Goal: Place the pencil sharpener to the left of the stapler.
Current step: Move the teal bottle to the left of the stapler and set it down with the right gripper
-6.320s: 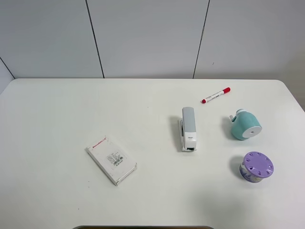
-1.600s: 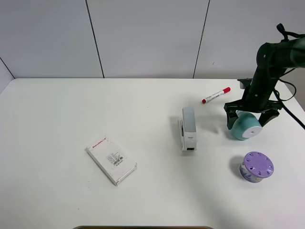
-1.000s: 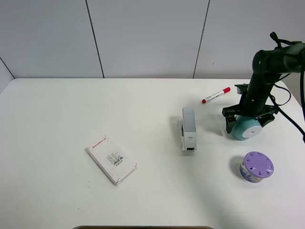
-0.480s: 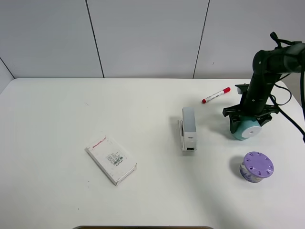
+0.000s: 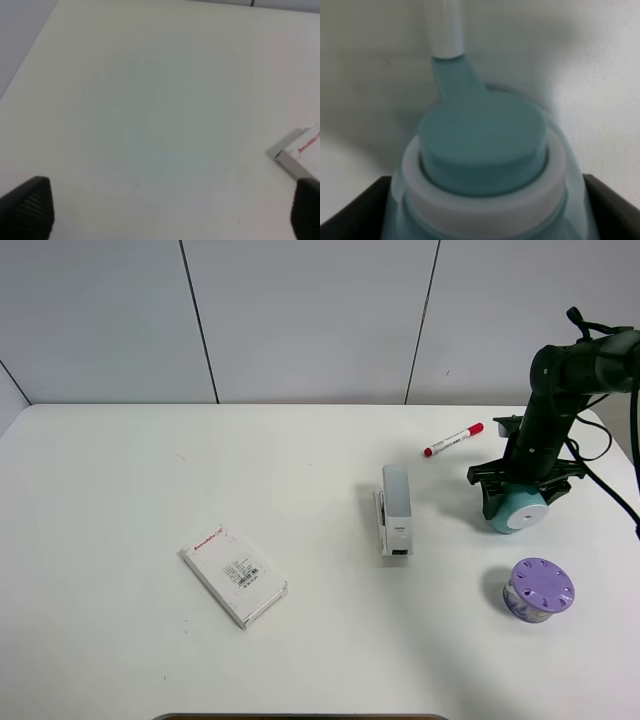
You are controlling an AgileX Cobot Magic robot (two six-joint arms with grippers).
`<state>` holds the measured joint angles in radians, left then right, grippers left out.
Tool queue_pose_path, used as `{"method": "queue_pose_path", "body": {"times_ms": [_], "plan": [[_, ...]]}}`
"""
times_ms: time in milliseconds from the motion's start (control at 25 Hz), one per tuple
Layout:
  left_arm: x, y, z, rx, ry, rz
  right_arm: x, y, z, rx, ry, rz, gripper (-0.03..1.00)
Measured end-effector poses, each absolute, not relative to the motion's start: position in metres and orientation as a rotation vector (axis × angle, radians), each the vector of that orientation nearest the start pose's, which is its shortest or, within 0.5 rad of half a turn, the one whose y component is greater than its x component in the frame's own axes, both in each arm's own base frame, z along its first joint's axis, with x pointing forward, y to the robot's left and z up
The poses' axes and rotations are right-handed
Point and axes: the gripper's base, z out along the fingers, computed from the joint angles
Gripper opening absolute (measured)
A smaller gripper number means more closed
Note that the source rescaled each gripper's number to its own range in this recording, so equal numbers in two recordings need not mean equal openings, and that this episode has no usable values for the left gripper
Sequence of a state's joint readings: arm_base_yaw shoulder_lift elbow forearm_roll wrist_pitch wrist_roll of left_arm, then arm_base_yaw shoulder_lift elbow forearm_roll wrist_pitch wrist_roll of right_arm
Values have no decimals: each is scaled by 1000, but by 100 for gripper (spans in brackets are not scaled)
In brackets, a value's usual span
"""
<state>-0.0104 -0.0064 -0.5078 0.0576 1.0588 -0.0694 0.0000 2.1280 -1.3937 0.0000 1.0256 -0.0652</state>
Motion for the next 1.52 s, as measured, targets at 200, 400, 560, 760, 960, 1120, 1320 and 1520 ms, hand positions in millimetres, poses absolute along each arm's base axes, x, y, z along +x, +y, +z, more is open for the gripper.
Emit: {"method": "queue_pose_path", "body": {"times_ms": [200, 400, 560, 760, 960, 1120, 1320, 1520], "plan": [[-7, 5, 280, -63, 2026, 18, 386, 0, 118, -97, 3242, 5, 0], [-7, 5, 280, -63, 2026, 18, 386, 0, 118, -88, 3243, 5, 0], [-7, 5, 280, -63, 2026, 18, 386, 0, 118, -88, 3244, 5, 0], [-7, 5, 280, -63, 2026, 18, 386, 1, 125, -75, 3226, 23, 0], [-7, 5, 280, -63, 2026, 18, 386, 1, 140, -71, 3187, 28, 0], [-7, 5, 280, -63, 2026, 18, 385, 2, 156, -67, 3144, 31, 0], [-7, 5, 280, -63, 2026, 18, 382, 2, 181, -61, 3078, 38, 0], [-7, 5, 280, -63, 2026, 18, 381, 4, 208, -45, 3009, 67, 0]]}}
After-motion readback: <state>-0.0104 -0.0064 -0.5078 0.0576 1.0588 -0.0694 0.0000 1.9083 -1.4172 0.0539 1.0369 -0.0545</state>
